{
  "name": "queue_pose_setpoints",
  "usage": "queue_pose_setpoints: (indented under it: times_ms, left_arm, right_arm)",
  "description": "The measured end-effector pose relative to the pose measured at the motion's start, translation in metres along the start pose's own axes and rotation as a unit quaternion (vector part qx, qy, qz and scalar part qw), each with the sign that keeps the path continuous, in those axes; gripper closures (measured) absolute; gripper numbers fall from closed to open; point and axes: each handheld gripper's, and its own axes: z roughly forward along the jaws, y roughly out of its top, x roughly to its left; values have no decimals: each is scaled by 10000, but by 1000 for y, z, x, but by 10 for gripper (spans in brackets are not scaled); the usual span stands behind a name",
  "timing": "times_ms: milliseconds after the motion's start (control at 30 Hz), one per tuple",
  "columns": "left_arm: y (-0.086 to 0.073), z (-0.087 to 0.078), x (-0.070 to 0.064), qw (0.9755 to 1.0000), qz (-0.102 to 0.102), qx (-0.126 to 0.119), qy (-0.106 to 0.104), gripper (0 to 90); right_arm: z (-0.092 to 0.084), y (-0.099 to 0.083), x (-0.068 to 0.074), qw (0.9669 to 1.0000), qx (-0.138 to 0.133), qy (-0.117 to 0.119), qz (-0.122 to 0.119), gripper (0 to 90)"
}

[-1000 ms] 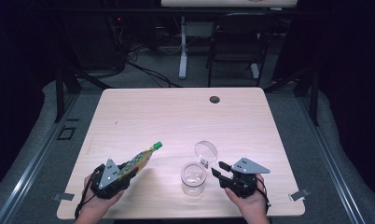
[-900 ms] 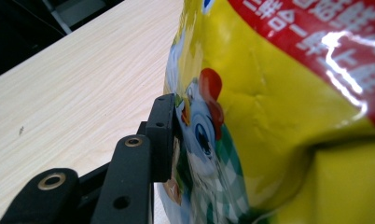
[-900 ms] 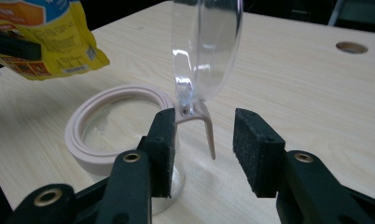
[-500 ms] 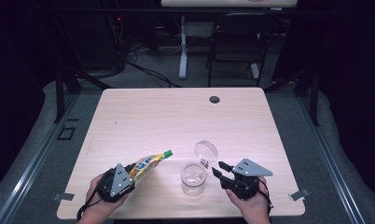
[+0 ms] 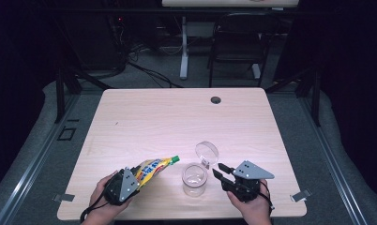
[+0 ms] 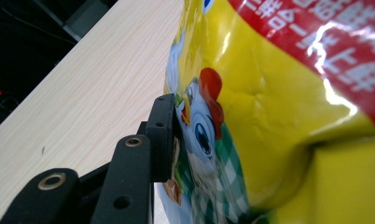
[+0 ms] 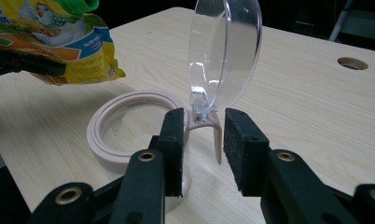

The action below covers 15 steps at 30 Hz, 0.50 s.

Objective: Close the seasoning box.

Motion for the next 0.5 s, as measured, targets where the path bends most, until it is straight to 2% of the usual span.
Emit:
queue_pose_setpoints:
  times_ms: [333, 500]
  left_arm:
    - [3, 2, -6, 9995, 265, 90, 115, 637]
    - [5, 3, -9, 9992, 326, 96, 199, 637]
  right_arm:
    - [1, 1, 5, 10000, -23, 29, -75, 698]
    - [2, 2, 9, 9999, -27, 46, -136, 701]
